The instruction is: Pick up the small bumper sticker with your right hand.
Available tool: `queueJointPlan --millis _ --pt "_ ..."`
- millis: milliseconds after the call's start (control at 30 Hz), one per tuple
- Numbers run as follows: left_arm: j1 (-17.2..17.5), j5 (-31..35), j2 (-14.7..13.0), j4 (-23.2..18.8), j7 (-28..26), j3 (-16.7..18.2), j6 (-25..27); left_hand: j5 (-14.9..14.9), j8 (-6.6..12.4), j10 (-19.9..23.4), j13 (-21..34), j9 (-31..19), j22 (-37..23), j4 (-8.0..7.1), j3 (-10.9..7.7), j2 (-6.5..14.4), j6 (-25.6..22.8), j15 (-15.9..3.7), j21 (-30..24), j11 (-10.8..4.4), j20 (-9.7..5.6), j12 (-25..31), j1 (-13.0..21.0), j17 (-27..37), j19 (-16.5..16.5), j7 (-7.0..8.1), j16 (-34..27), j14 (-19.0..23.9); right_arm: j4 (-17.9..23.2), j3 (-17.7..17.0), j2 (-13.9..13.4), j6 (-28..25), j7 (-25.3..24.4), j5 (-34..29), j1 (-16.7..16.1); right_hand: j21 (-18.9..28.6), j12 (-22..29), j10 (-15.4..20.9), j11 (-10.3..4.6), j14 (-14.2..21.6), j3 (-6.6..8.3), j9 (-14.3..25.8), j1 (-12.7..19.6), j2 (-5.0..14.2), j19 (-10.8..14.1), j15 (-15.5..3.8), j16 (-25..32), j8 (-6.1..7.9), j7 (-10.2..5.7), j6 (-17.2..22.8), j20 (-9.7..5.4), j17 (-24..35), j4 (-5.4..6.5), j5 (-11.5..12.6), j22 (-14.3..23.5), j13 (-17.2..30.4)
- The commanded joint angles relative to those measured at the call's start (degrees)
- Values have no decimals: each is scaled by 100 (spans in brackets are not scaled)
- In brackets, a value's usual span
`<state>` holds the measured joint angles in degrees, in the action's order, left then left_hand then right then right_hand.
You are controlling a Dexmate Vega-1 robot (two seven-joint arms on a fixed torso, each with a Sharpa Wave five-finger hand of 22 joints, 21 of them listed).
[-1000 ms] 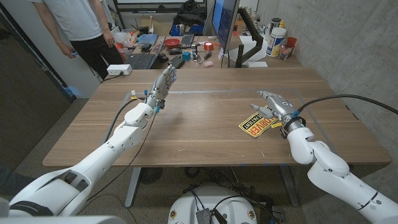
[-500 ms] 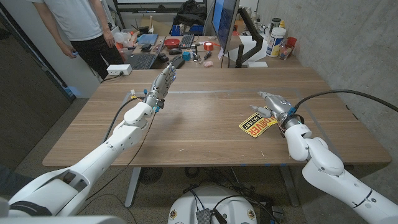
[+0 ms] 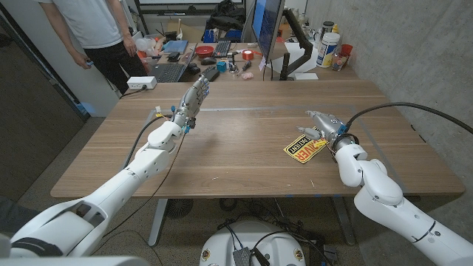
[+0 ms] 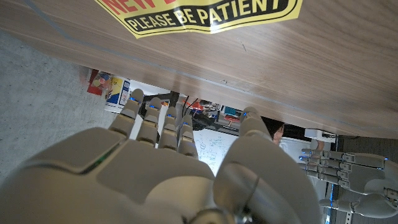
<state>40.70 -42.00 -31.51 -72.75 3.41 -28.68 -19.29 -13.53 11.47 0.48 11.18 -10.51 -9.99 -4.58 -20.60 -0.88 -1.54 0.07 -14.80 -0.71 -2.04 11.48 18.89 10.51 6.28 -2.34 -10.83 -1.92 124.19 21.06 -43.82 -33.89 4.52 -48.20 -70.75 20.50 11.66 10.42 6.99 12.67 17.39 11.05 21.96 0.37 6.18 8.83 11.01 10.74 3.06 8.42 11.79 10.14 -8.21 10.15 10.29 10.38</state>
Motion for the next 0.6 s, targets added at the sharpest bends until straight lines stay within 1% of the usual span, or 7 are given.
queueJointPlan --millis 33,267,400,600 --pt "-11 -27 32 23 -24 40 -73 1 6 12 3 -28 -25 -5 17 14 -40 -11 22 -30 -2 21 26 12 34 -20 -12 -29 -56 176 29 -229 497 -159 257 -36 -20 -32 69 -55 -37 7 12 -92 -24 65 -45 -13 45 -51 51 12 1 18 6 18" --pt "-5 -4 16 -14 -43 35 -59 3 5 14 0 -28 -26 -5 22 17 -44 -4 33 -30 -9 22 27 12 29 -24 -12 -28 -117 206 35 -302 601 -195 279 -91 -50 -133 85 -136 -72 5 10 -163 -49 89 -67 -21 46 -136 53 12 -6 44 6 16" --pt "0 -2 4 -38 -51 31 -41 5 4 14 -1 -28 -26 -5 26 20 -44 -9 41 -39 -8 22 27 12 29 -28 -12 -28 -181 205 45 -327 586 -197 269 -104 -45 -133 83 -144 -80 4 9 -179 -52 87 -66 -13 53 -132 54 12 -6 50 7 15" --pt "25 -19 -8 -57 -71 46 -47 7 5 14 -3 -28 -27 -5 31 23 -52 -4 53 -35 3 22 28 12 27 -27 -12 -27 -304 291 63 -414 648 -286 336 -126 -30 -110 68 -132 -94 3 7 -203 -52 71 -55 4 48 -114 53 12 -5 61 8 15"
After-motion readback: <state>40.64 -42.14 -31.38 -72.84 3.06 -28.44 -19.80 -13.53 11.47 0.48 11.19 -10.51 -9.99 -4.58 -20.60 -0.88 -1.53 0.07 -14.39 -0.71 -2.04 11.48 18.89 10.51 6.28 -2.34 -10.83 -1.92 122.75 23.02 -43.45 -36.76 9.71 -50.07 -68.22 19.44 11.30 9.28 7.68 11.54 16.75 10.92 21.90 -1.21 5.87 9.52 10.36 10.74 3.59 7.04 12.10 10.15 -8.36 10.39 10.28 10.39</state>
